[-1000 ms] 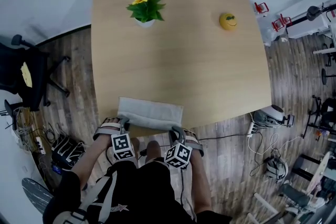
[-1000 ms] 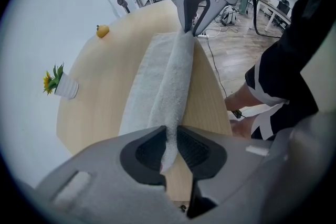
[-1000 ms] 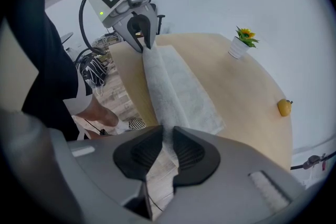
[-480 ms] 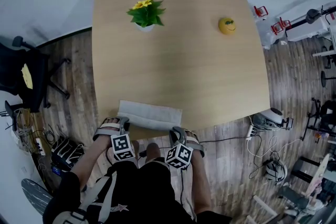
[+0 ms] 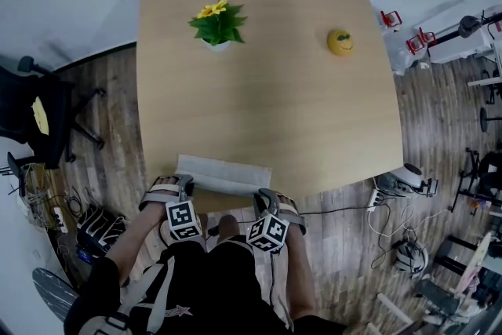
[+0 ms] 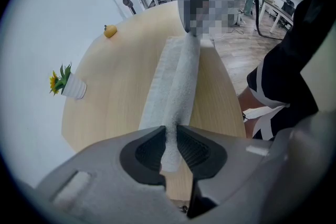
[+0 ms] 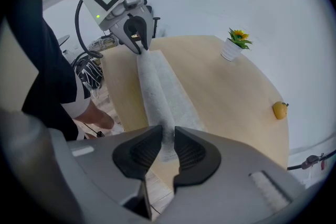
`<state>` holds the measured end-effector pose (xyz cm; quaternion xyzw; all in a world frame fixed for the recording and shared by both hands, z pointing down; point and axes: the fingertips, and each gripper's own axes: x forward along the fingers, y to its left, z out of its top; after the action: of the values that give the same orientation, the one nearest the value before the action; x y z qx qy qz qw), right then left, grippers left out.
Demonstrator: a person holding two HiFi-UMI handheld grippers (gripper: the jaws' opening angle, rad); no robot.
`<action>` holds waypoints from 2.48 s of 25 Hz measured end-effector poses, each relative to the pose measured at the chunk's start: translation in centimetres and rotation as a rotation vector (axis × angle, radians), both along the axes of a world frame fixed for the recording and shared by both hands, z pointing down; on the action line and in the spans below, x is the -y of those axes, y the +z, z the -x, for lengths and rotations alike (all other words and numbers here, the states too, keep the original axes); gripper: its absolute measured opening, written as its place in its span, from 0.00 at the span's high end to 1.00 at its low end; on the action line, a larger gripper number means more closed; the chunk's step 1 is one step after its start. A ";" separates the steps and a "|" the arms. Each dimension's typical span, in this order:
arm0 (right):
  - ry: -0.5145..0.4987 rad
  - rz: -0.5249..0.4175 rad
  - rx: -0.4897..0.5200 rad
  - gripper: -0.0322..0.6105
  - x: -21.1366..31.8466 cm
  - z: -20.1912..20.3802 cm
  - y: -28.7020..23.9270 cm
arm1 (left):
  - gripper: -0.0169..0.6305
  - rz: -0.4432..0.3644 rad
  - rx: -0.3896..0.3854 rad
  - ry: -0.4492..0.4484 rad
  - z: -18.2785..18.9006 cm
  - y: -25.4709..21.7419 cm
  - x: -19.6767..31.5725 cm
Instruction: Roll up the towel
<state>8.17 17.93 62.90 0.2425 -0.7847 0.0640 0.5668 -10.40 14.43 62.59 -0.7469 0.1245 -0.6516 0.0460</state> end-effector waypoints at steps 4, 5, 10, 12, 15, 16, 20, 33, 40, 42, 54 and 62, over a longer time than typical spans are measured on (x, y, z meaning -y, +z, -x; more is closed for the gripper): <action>0.003 0.002 -0.001 0.82 0.7 -0.1 0.2 | 0.85 0.003 -0.002 -0.003 0.0 0.2 0.6; 0.004 0.003 -0.001 0.82 0.8 -0.1 0.2 | 0.85 0.003 -0.002 -0.003 0.0 0.3 0.7; 0.007 0.013 -0.001 0.82 1.4 -0.2 0.6 | 0.85 0.014 0.000 0.001 -0.1 0.7 1.3; 0.008 0.017 0.000 0.82 1.7 -0.2 0.8 | 0.85 0.017 0.000 0.004 -0.2 0.9 1.5; 0.012 0.021 0.003 0.82 2.0 -0.2 1.2 | 0.85 0.023 -0.005 0.004 -0.2 1.2 1.8; 0.013 0.023 0.005 0.82 2.1 -0.2 1.2 | 0.85 0.028 -0.009 0.003 -0.3 1.3 1.8; 0.016 0.026 0.006 0.82 2.2 -0.2 1.4 | 0.85 0.043 -0.017 0.005 -0.3 1.7 1.6; 0.029 -0.046 -0.028 0.82 2.4 -0.6 -0.5 | 0.83 -0.060 -0.036 0.008 -0.2 -0.6 3.1; 0.034 -0.079 -0.024 0.82 1.4 -0.5 -2.1 | 0.83 -0.093 -0.047 0.021 -0.7 -2.4 2.4; 0.033 -0.079 -0.022 0.82 0.9 -0.3 -2.1 | 0.84 -0.094 -0.049 0.024 -0.8 -2.5 1.9; 0.032 -0.057 -0.017 0.78 -0.8 -0.1 0.0 | 0.82 -0.055 -0.053 0.034 -1.1 -0.5 -0.3; 0.022 -0.052 -0.021 0.78 -0.5 -0.2 1.4 | 0.82 -0.025 -0.046 0.027 -1.1 1.0 -0.6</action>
<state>8.34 18.40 64.27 0.2665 -0.7773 0.0474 0.5680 -9.28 15.03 63.61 -0.7625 0.1236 -0.6321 0.0615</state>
